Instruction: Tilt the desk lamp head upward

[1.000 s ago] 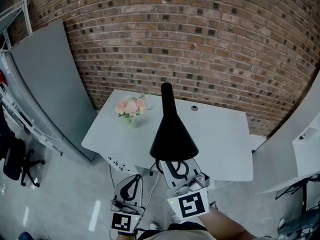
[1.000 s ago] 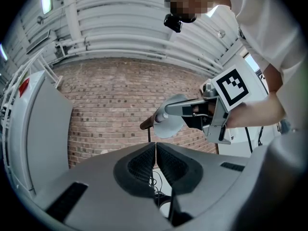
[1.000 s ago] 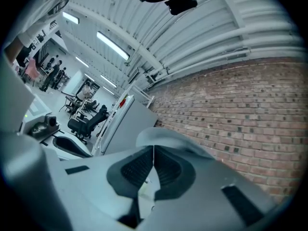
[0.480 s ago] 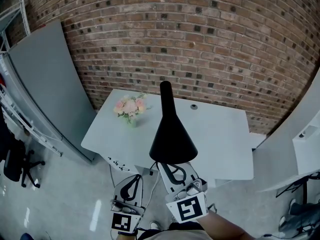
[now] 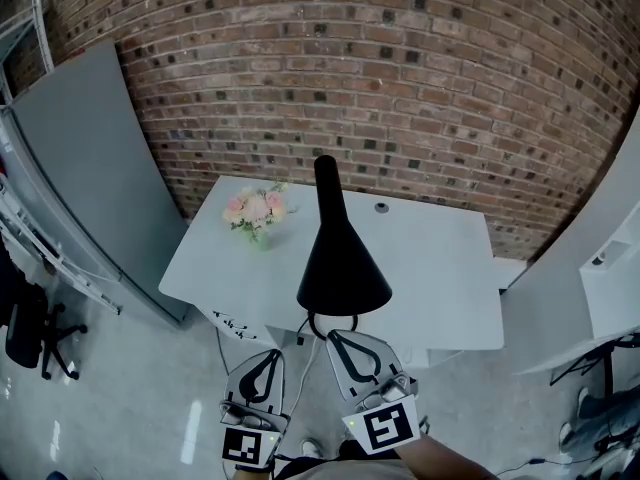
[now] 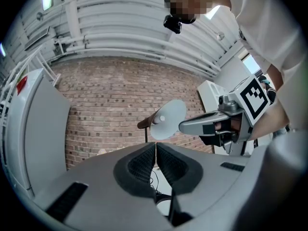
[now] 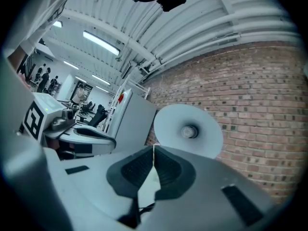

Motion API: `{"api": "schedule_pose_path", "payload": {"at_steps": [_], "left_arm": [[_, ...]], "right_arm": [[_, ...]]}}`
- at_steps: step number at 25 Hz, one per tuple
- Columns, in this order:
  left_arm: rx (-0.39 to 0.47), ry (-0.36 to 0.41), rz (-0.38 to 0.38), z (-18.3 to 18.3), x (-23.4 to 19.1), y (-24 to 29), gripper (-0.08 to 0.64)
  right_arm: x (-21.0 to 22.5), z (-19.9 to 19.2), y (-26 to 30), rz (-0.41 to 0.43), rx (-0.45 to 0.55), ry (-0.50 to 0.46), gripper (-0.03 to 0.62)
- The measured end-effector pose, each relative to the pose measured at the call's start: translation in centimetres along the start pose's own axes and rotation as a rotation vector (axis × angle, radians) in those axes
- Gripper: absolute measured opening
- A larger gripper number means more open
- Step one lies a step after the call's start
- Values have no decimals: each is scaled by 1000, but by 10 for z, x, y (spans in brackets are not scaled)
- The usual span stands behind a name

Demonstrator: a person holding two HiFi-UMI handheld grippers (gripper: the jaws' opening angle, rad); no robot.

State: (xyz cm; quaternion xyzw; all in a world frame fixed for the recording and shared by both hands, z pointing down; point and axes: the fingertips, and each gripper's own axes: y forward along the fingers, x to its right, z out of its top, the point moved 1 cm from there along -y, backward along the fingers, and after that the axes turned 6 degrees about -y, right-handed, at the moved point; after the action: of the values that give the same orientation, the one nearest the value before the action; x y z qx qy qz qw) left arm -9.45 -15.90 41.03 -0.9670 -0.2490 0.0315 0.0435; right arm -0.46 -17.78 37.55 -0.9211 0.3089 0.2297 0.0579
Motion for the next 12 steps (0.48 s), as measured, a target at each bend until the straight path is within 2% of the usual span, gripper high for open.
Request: {"api": "schedule_pose_path", "payload": {"at_steps": [10,12], "left_arm": [[7,-16,-51,8,9,-34,14],[7,-33,-63,9,12,-42,14]], "right_arm": [[-11,9,-38,-101,-7,40,20],[-14,10,-47,-134,-11,77,19]]}}
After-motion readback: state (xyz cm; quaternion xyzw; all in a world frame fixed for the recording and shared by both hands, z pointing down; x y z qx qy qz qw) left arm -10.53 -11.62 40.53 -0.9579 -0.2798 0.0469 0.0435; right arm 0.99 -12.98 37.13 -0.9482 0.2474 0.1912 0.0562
